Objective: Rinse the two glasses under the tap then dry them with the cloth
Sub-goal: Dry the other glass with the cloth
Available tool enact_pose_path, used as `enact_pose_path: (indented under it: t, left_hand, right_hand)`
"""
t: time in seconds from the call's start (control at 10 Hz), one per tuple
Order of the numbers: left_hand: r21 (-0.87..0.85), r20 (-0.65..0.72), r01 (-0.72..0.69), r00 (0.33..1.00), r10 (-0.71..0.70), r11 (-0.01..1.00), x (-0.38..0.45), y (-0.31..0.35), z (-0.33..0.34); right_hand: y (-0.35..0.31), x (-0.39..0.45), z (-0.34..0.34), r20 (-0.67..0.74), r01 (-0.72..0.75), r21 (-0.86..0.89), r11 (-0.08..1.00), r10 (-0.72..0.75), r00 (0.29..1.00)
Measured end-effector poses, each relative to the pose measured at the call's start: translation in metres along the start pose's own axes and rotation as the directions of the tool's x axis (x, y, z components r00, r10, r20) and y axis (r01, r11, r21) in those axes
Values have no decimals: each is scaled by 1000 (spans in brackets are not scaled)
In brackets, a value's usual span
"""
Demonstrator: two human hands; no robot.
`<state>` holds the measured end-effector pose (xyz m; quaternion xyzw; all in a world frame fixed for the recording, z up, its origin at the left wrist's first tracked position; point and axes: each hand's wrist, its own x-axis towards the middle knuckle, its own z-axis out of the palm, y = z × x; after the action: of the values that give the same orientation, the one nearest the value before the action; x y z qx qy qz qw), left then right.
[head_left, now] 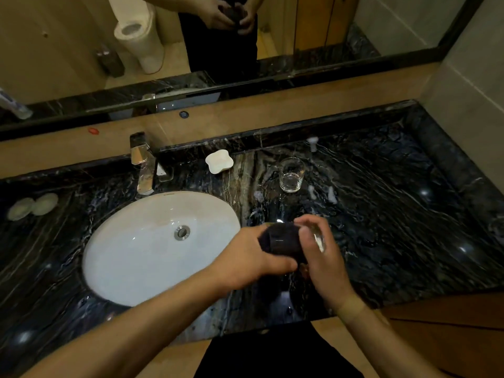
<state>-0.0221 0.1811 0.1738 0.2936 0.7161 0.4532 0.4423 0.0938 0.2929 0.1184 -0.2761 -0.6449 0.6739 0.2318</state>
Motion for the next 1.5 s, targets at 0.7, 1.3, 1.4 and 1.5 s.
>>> enact_pose_path:
  t: [0.7, 1.3, 1.4, 1.5]
  left_hand:
    - [683, 103, -390, 888, 447, 618, 6, -21, 7]
    - [246, 50, -231, 973, 225, 941, 12, -17, -3]
    - [732, 356, -555, 806, 472, 395, 14, -33, -12]
    - [398, 201, -368, 929, 312, 840, 13, -27, -15]
  right_hand:
    - [-12, 14, -7, 65, -465, 7, 885, 463, 884]
    - [-11, 12, -4, 60, -478, 50, 877, 475, 878]
    - [-14, 10, -16, 281, -730, 32, 683, 694, 663]
    - [-9, -2, -11, 309, -570, 99, 816, 519, 797]
